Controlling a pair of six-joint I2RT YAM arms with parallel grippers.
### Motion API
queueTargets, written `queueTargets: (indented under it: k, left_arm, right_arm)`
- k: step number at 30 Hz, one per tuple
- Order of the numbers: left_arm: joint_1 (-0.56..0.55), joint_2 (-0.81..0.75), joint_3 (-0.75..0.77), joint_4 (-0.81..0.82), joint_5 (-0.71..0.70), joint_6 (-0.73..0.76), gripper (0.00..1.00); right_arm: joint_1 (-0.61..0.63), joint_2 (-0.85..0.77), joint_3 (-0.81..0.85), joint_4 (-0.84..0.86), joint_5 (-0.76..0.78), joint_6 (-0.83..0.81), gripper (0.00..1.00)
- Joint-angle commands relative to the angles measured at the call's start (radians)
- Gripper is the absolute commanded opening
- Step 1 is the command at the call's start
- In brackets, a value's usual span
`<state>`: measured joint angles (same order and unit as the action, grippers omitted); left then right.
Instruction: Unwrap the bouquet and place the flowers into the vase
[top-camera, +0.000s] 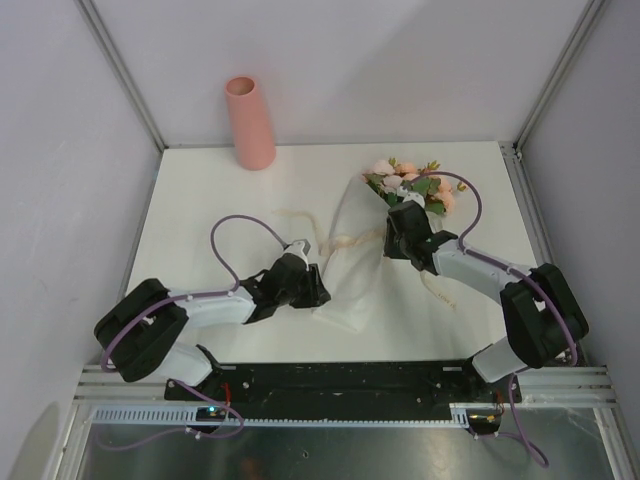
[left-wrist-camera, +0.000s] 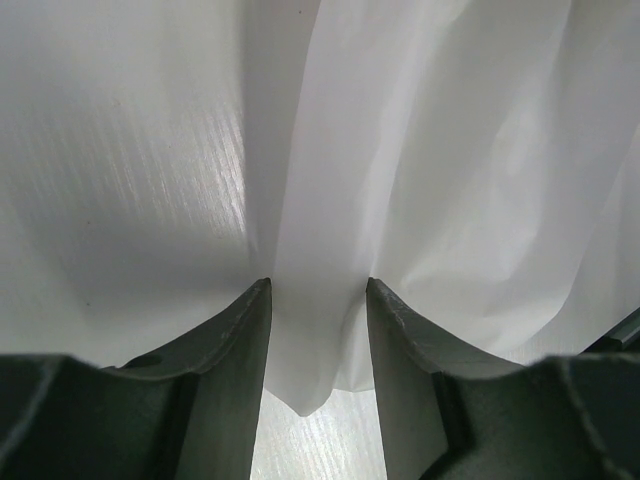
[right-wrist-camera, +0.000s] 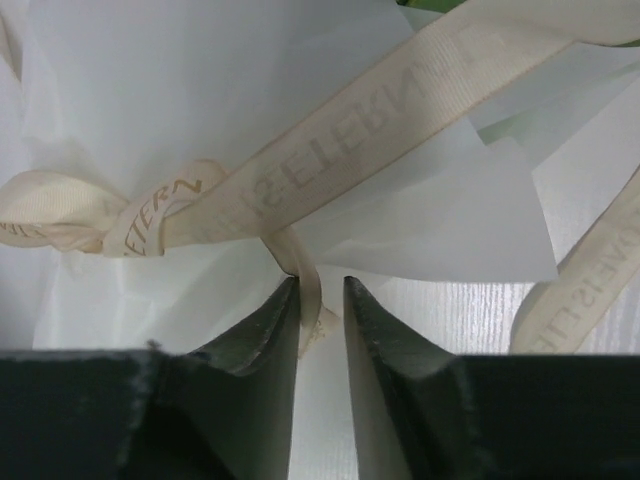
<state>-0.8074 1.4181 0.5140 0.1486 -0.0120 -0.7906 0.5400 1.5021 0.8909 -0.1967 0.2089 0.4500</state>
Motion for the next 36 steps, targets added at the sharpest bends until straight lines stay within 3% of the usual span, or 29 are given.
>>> queueTargets:
  k: [1,4,6,11,25,26,30,32,36]
  left_arm:
    - [-0.007,-0.011,0.046,-0.017,-0.011,0.042,0.47]
    - [-0.007,-0.029,0.055,-0.045,-0.036,0.044,0.46]
    - [-0.007,-0.040,0.080,-0.101,-0.062,0.047,0.46]
    - [-0.007,-0.080,0.144,-0.226,-0.102,0.073,0.50]
    - [-0.005,0.094,0.230,-0.214,-0.011,0.126,0.58]
    - [-0.005,0.106,0.234,-0.211,-0.008,0.128,0.57]
    - [-0.006,0.129,0.242,-0.211,-0.018,0.130,0.20]
    - [-0.005,0.126,0.236,-0.215,-0.033,0.127,0.07]
    - [-0.005,0.108,0.217,-0.223,-0.072,0.116,0.00]
  right_arm:
    - [-0.006,0.022,-0.001,0.061,0.003,0.028,0.24]
    - [-0.007,0.010,-0.001,0.048,0.035,0.023,0.07]
    - [-0.009,-0.016,-0.001,0.022,0.068,0.018,0.02]
    - [-0.010,-0.077,-0.013,-0.006,0.055,-0.015,0.00]
    - [-0.011,-0.113,-0.030,-0.007,0.011,-0.005,0.00]
    - [-0.011,-0.117,-0.032,-0.011,0.012,-0.004,0.00]
    - [-0.025,-0.134,-0.033,-0.046,0.064,0.007,0.00]
    - [-0.045,-0.146,-0.033,-0.071,0.105,0.011,0.00]
    - [-0.118,-0.173,-0.033,-0.097,0.138,0.003,0.00]
